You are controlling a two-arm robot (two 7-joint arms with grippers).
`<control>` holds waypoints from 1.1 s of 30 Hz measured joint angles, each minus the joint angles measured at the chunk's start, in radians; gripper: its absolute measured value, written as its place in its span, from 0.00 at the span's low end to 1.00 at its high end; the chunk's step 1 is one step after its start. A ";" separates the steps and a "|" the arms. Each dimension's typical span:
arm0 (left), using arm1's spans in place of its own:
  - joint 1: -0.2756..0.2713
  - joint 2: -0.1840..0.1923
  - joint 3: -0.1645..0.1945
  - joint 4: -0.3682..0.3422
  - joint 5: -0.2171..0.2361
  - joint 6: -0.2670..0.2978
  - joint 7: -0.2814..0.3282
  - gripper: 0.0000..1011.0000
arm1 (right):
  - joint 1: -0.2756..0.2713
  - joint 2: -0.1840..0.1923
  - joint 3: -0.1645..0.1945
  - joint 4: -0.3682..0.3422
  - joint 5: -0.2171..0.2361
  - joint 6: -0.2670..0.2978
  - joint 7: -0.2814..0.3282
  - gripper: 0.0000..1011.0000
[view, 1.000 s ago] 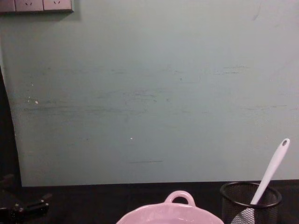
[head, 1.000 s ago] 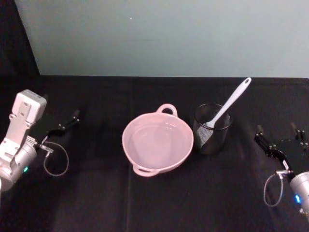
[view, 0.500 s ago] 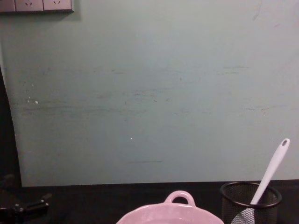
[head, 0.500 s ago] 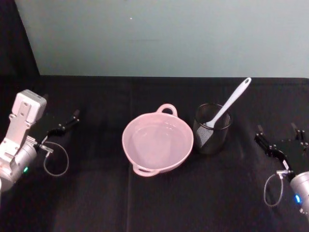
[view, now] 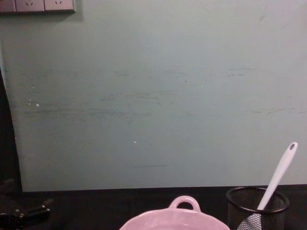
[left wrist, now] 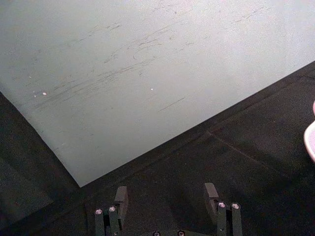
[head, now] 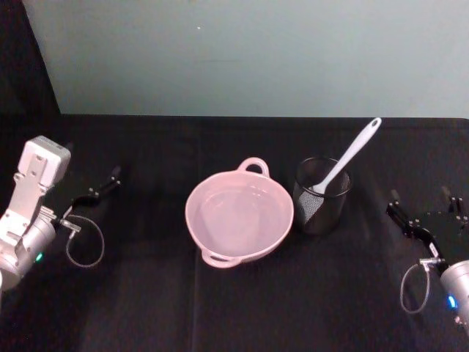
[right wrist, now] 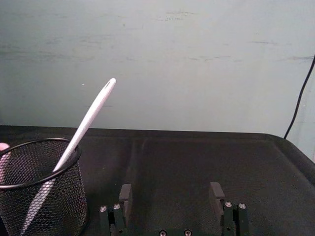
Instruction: Use the one hand to pick up the spoon and stir the clear water in the bowl.
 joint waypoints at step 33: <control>0.000 0.000 0.000 0.000 0.000 0.000 0.000 1.00 | 0.000 0.000 0.000 0.000 0.000 0.000 0.000 0.99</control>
